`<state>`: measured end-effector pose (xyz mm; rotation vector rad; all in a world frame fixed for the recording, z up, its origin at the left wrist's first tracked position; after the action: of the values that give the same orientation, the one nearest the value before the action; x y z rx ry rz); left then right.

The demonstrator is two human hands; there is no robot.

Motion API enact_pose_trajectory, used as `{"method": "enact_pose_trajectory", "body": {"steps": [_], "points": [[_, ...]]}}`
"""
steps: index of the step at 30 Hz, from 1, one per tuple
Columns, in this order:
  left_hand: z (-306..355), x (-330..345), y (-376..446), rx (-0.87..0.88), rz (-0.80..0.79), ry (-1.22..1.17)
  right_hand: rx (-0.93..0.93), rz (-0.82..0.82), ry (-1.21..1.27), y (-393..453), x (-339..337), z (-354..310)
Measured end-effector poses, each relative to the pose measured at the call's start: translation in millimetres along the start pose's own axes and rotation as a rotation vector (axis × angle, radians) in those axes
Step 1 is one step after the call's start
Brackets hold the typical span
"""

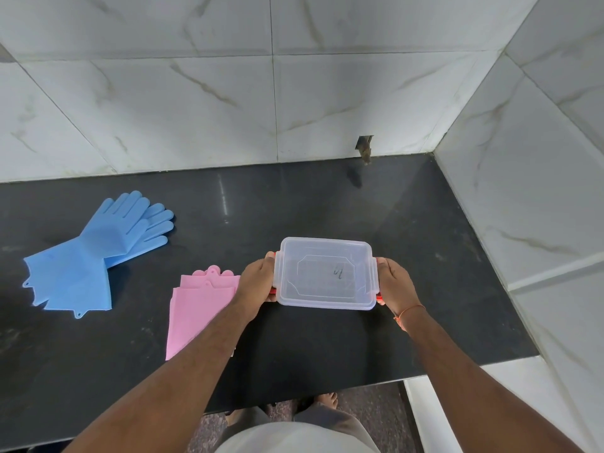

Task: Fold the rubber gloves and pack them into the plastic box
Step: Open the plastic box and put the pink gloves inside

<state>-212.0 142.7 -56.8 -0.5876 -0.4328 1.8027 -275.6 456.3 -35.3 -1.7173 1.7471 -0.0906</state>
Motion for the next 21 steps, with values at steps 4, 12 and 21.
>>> {"method": "enact_pose_trajectory", "body": {"steps": [4,12,21], "points": [[-4,8,-8,-0.128,-0.091,-0.056,0.038,0.051,-0.016,-3,-7,13],[-26,-14,-44,-0.184,0.009,0.099,-0.248,0.094,-0.226,6,-24,-50],[-27,36,-57,0.151,-0.052,-0.005,-0.314,-0.050,-0.479,2,11,-60]]}}
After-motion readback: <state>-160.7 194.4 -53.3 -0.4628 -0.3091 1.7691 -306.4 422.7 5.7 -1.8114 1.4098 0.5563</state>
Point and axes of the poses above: each hand's wrist, its own y-axis towards the middle knuckle, its own x-axis out of the palm, z = x × y, the point moved 8 cm from there along y, towards the middle knuckle, and after that the axes turned 7 degrees about x, right-handed, at the moved point
